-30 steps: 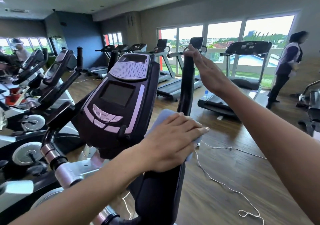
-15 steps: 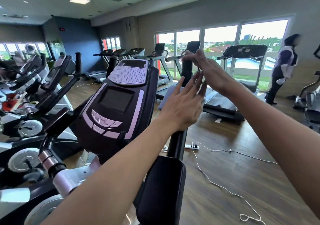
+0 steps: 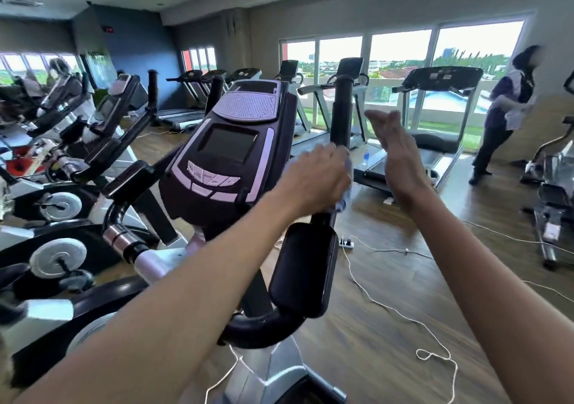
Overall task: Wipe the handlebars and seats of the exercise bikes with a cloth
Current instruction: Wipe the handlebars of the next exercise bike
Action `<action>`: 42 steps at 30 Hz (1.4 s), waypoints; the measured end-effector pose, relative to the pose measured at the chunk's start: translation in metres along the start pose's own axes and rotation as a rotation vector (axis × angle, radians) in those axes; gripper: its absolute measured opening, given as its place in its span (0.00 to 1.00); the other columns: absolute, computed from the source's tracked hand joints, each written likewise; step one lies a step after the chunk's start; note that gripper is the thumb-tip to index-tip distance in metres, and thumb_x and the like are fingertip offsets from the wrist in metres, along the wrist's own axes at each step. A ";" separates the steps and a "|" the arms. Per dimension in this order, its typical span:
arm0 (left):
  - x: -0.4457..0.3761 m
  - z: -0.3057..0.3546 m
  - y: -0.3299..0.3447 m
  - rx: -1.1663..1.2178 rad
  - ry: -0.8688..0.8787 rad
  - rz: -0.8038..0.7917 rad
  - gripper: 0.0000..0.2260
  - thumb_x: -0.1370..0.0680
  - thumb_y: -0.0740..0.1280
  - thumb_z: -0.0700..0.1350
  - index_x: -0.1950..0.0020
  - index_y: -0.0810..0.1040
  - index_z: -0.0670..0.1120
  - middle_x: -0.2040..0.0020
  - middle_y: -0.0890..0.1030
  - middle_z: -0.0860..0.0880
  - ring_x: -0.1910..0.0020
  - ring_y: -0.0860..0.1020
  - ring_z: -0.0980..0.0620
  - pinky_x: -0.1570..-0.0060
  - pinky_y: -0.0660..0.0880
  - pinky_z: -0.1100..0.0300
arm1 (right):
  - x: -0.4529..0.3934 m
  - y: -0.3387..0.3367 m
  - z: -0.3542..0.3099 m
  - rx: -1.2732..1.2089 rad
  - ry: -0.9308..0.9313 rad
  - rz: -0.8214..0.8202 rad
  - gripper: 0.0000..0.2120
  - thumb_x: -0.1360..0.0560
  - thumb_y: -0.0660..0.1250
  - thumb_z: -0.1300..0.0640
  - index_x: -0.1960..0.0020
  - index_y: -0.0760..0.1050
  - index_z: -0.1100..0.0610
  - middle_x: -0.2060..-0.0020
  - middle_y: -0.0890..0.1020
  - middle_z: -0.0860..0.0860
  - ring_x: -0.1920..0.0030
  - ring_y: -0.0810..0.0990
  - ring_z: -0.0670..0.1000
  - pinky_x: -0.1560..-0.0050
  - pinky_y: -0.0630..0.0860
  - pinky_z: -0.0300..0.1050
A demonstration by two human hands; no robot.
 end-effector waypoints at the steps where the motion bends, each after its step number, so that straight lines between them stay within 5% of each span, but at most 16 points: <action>1: -0.001 -0.006 -0.015 0.123 -0.068 0.028 0.10 0.15 0.57 0.45 0.42 0.73 0.40 0.46 0.77 0.41 0.49 0.73 0.45 0.43 0.72 0.47 | 0.012 -0.004 0.002 -0.042 0.032 0.032 0.30 0.15 0.43 0.36 0.28 0.73 0.50 0.28 0.74 0.46 0.27 0.70 0.43 0.26 0.60 0.46; 4: 0.005 -0.022 -0.067 0.380 -0.234 0.102 0.10 0.15 0.56 0.46 0.49 0.71 0.42 0.50 0.80 0.44 0.52 0.77 0.43 0.47 0.75 0.45 | 0.043 -0.008 0.006 -0.167 0.122 0.071 0.30 0.18 0.45 0.34 0.31 0.75 0.49 0.32 0.79 0.46 0.31 0.74 0.39 0.33 0.63 0.43; 6: 0.024 -0.019 -0.076 0.508 -0.303 0.033 0.14 0.14 0.54 0.50 0.45 0.73 0.41 0.48 0.80 0.43 0.49 0.78 0.41 0.45 0.75 0.45 | 0.061 -0.005 0.008 -0.219 0.161 0.070 0.30 0.21 0.47 0.33 0.35 0.77 0.48 0.36 0.83 0.46 0.33 0.76 0.39 0.30 0.63 0.46; 10: 0.104 0.032 -0.022 -0.050 -0.333 -0.139 0.32 0.20 0.41 0.63 0.28 0.68 0.45 0.34 0.72 0.41 0.37 0.67 0.40 0.38 0.66 0.37 | 0.100 0.021 0.006 -0.270 0.191 0.032 0.28 0.20 0.50 0.35 0.36 0.78 0.50 0.38 0.84 0.50 0.33 0.78 0.42 0.26 0.65 0.54; 12: 0.119 0.050 -0.009 -0.036 -0.348 -0.021 0.30 0.18 0.45 0.61 0.24 0.65 0.45 0.31 0.69 0.43 0.31 0.61 0.44 0.31 0.60 0.31 | 0.118 0.039 0.000 -0.288 0.173 0.002 0.25 0.18 0.51 0.38 0.37 0.78 0.51 0.36 0.83 0.52 0.33 0.78 0.45 0.26 0.69 0.57; 15: 0.104 0.035 -0.012 0.251 -0.438 -0.045 0.27 0.19 0.47 0.57 0.22 0.59 0.47 0.23 0.59 0.47 0.23 0.52 0.49 0.23 0.48 0.40 | 0.131 0.052 0.000 -0.296 0.194 -0.013 0.27 0.17 0.49 0.36 0.35 0.77 0.51 0.40 0.85 0.50 0.39 0.82 0.45 0.38 0.76 0.47; 17: 0.101 0.012 -0.022 0.488 -0.448 -0.024 0.22 0.18 0.55 0.50 0.25 0.63 0.46 0.25 0.61 0.45 0.24 0.58 0.46 0.23 0.54 0.49 | 0.134 0.056 -0.001 -0.287 0.215 -0.041 0.29 0.19 0.47 0.33 0.36 0.76 0.49 0.41 0.85 0.48 0.41 0.83 0.46 0.44 0.77 0.45; 19: 0.106 0.000 -0.033 0.481 -0.296 -0.026 0.18 0.18 0.61 0.42 0.28 0.69 0.42 0.29 0.67 0.43 0.30 0.68 0.44 0.29 0.62 0.57 | 0.134 0.056 -0.003 -0.281 0.207 -0.056 0.29 0.21 0.47 0.32 0.38 0.77 0.48 0.43 0.86 0.48 0.40 0.83 0.49 0.41 0.77 0.46; 22: 0.117 -0.006 -0.036 0.266 -0.077 -0.032 0.21 0.17 0.60 0.52 0.28 0.75 0.43 0.33 0.76 0.46 0.35 0.76 0.45 0.36 0.73 0.51 | 0.133 0.057 -0.002 -0.276 0.215 -0.090 0.33 0.23 0.44 0.32 0.38 0.78 0.49 0.43 0.86 0.47 0.40 0.83 0.48 0.36 0.77 0.50; 27: 0.128 0.012 -0.030 0.039 -0.255 0.154 0.27 0.19 0.55 0.54 0.36 0.80 0.36 0.40 0.81 0.41 0.44 0.80 0.41 0.45 0.78 0.48 | 0.130 0.061 0.018 -0.245 0.281 -0.176 0.43 0.26 0.42 0.23 0.34 0.80 0.49 0.41 0.85 0.50 0.37 0.82 0.51 0.30 0.72 0.57; 29: 0.131 0.016 -0.026 0.042 -0.397 0.167 0.27 0.18 0.52 0.53 0.30 0.77 0.36 0.32 0.77 0.40 0.36 0.75 0.41 0.40 0.72 0.47 | 0.127 0.060 0.022 -0.233 0.264 -0.156 0.40 0.22 0.41 0.27 0.32 0.79 0.49 0.38 0.84 0.48 0.36 0.80 0.48 0.28 0.71 0.56; 32: 0.136 0.008 -0.024 0.178 -0.550 0.113 0.26 0.14 0.53 0.52 0.19 0.63 0.40 0.19 0.58 0.40 0.21 0.55 0.43 0.24 0.58 0.51 | 0.119 0.061 0.024 -0.201 0.232 -0.174 0.38 0.21 0.40 0.32 0.27 0.75 0.51 0.28 0.75 0.42 0.28 0.72 0.40 0.23 0.65 0.51; 34: 0.133 0.010 -0.033 0.214 -0.456 0.107 0.27 0.15 0.58 0.55 0.18 0.61 0.45 0.18 0.54 0.43 0.20 0.55 0.45 0.23 0.60 0.52 | 0.111 0.063 0.025 -0.141 0.196 -0.256 0.37 0.18 0.39 0.33 0.25 0.72 0.51 0.23 0.68 0.40 0.24 0.65 0.37 0.20 0.59 0.47; 37: 0.126 0.018 -0.043 0.021 -0.156 0.140 0.23 0.16 0.58 0.57 0.27 0.77 0.46 0.26 0.74 0.48 0.29 0.74 0.47 0.42 0.80 0.45 | 0.099 0.064 0.030 0.022 0.061 -0.376 0.29 0.17 0.40 0.37 0.26 0.70 0.44 0.21 0.63 0.39 0.21 0.56 0.36 0.18 0.50 0.51; 40: 0.128 0.028 -0.027 -0.077 0.050 0.207 0.24 0.16 0.58 0.52 0.28 0.76 0.37 0.27 0.76 0.42 0.24 0.70 0.44 0.26 0.68 0.46 | 0.095 0.063 0.038 0.165 -0.080 -0.449 0.24 0.15 0.39 0.45 0.25 0.66 0.40 0.21 0.62 0.38 0.20 0.52 0.37 0.18 0.43 0.56; 42: 0.126 0.028 -0.021 -0.066 -0.073 0.261 0.26 0.18 0.58 0.53 0.29 0.76 0.36 0.28 0.77 0.41 0.26 0.72 0.43 0.26 0.68 0.50 | 0.093 0.063 0.042 0.165 -0.103 -0.464 0.23 0.14 0.40 0.47 0.26 0.65 0.39 0.23 0.62 0.35 0.20 0.52 0.36 0.18 0.41 0.55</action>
Point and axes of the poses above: each hand's wrist, its own x-axis away from the middle knuckle, its own y-axis out of the palm, z = x × y, the point moved 8 cm from there along -x, towards the middle knuckle
